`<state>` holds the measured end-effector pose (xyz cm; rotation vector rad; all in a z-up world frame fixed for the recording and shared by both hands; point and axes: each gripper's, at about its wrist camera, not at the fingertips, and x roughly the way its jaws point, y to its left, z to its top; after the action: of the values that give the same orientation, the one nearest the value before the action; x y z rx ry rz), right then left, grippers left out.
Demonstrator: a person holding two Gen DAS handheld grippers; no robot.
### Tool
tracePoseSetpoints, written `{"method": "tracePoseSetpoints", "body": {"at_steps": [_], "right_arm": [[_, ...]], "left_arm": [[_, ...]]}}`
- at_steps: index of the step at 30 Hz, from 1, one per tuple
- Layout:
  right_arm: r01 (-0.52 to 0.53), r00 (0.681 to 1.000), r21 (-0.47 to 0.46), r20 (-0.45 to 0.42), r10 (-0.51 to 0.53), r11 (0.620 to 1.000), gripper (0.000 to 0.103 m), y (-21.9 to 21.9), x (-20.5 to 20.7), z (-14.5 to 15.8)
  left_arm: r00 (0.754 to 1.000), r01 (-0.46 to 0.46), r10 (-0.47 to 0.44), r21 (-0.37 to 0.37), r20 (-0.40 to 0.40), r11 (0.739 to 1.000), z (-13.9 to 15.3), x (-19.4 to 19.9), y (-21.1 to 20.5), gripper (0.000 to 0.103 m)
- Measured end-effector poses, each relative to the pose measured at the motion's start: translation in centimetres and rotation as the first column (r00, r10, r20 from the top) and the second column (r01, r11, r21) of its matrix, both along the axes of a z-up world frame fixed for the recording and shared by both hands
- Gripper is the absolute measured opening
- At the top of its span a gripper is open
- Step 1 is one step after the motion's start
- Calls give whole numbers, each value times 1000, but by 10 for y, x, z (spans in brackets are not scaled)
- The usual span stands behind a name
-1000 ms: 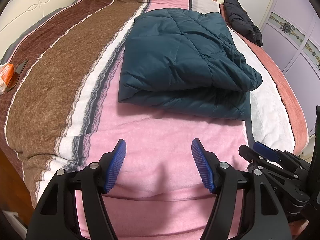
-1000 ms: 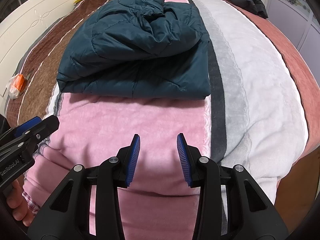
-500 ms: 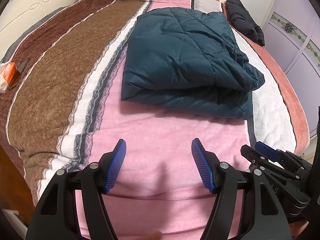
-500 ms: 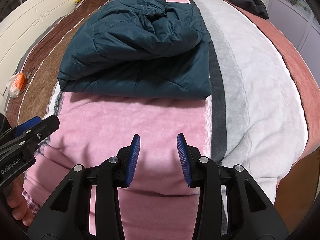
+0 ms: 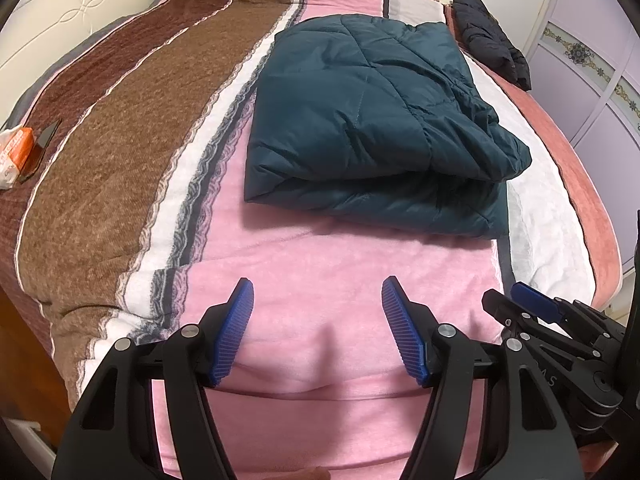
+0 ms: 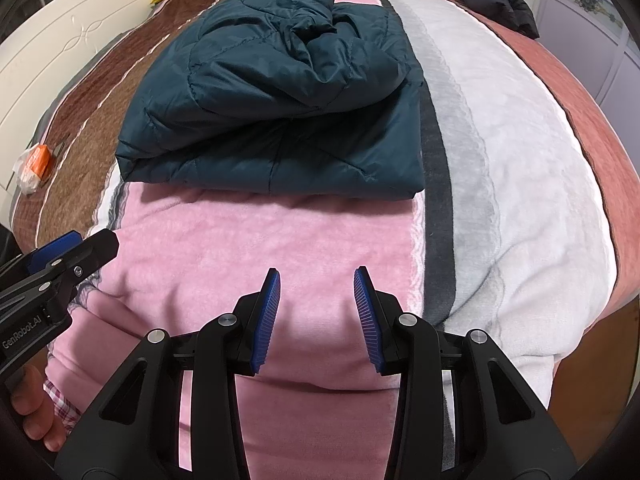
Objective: Fold large clothes
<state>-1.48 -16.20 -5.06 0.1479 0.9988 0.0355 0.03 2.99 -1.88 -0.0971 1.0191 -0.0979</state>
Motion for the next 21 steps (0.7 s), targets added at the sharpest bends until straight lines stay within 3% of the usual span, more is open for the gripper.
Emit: {"method": "tracePoseSetpoints", "body": {"at_steps": [21], "right_arm": [[-4,1000,-2,-2,4,1000,39,2,-1,-1]], "left_arm": [[1000,-14,14,7,-13,1000,-3,1,2,64]]}}
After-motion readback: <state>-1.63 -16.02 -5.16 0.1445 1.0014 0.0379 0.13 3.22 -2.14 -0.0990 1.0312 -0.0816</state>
